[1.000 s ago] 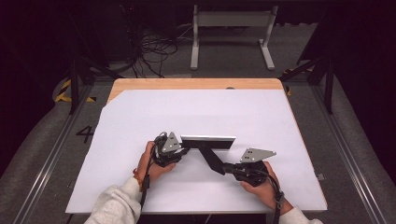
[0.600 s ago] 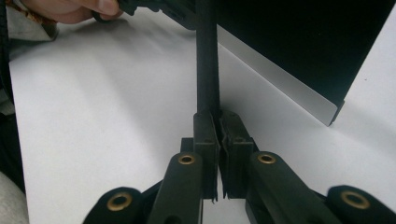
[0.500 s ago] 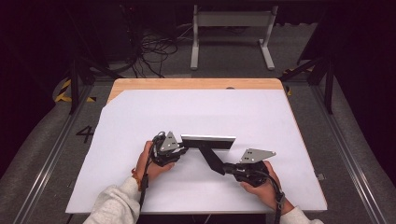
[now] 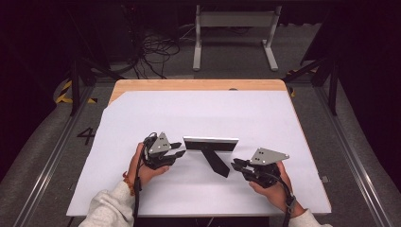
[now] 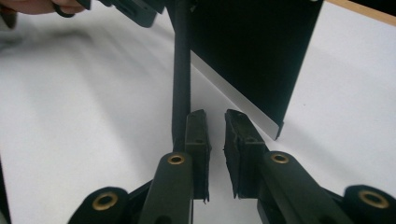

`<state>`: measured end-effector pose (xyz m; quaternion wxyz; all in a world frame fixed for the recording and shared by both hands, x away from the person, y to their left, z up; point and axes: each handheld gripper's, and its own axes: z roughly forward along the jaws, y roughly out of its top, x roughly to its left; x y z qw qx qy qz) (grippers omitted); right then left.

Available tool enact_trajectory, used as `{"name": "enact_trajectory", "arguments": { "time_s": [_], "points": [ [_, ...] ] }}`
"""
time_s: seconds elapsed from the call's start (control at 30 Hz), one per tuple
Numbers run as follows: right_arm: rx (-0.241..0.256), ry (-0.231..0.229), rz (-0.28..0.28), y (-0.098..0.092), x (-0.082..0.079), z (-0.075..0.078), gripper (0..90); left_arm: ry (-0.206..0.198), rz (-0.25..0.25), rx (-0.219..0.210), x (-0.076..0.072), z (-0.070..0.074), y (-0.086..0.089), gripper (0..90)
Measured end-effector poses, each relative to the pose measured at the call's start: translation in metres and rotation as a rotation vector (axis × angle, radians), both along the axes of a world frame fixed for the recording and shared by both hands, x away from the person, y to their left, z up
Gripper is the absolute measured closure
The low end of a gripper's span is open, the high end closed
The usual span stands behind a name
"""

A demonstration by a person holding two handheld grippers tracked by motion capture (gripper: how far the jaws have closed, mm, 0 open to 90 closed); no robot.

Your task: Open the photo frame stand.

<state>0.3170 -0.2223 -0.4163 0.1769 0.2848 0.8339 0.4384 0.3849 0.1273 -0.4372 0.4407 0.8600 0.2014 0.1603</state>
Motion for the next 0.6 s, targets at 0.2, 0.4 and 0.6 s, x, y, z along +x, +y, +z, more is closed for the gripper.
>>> {"name": "enact_trajectory", "arguments": {
  "time_s": [0.2,0.4,0.6],
  "points": [
    [-0.018,-0.029,-0.048,-0.004,0.003,0.001,79.3,-0.004,0.002,0.006,-0.003,0.002,0.004,65.4],
    [-0.020,-0.056,-0.099,-0.012,0.006,0.003,79.7,-0.004,0.008,0.014,-0.003,0.003,0.008,65.2],
    [0.002,-0.078,-0.124,-0.015,0.006,0.006,80.3,-0.003,0.006,0.020,-0.004,0.003,0.007,64.5]
  ]
}}
